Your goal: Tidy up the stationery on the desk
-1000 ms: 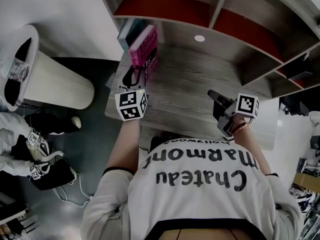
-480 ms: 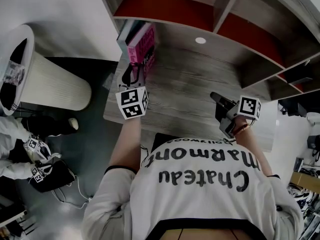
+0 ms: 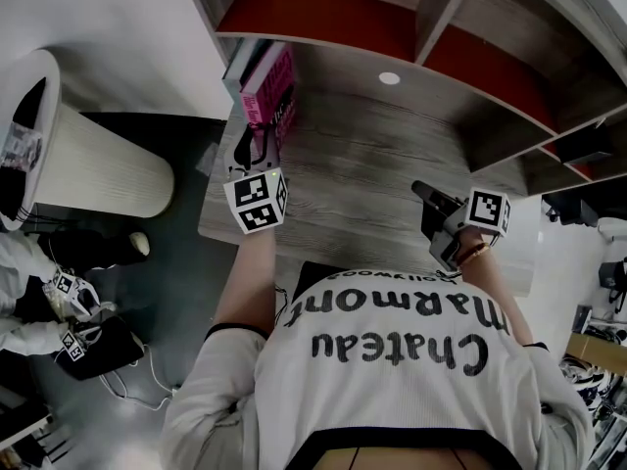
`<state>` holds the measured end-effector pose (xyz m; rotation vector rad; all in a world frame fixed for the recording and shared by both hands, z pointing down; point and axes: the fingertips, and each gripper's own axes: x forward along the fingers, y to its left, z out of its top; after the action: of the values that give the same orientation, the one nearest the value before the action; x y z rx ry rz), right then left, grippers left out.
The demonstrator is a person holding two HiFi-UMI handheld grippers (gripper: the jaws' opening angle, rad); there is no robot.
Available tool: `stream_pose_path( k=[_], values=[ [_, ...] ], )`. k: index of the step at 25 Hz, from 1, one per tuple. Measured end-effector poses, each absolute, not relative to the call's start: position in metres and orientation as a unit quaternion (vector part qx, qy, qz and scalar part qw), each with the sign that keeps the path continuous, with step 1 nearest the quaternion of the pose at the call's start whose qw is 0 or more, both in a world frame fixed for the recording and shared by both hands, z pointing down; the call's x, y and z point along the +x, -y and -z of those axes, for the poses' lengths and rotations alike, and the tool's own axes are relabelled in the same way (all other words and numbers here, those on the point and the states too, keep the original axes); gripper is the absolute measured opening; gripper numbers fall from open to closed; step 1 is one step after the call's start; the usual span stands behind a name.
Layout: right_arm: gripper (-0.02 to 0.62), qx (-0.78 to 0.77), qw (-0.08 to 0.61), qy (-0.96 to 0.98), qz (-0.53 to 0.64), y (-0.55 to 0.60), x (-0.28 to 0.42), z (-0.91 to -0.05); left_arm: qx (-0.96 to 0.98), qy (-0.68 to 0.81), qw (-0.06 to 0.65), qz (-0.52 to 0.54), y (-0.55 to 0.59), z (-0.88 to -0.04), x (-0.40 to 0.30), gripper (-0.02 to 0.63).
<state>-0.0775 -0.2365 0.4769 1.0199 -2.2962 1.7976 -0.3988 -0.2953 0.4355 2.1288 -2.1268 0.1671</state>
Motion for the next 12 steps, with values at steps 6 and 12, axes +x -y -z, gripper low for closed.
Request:
stream_pose_path(
  k=[6,12],
  values=[
    [0.014,0.331,0.021,0.74,-0.586,0.2347,-0.0762,-0.4769,0.696,0.713,0.065,-0.057,0.2917,-0.4397,-0.3995,0.146],
    [0.014,0.332,0.02,0.738,-0.587,0.2334,-0.0733,-0.4785,0.682,0.726,0.072,-0.054,0.2872,-0.4449,-0.4039,0.146]
  ],
)
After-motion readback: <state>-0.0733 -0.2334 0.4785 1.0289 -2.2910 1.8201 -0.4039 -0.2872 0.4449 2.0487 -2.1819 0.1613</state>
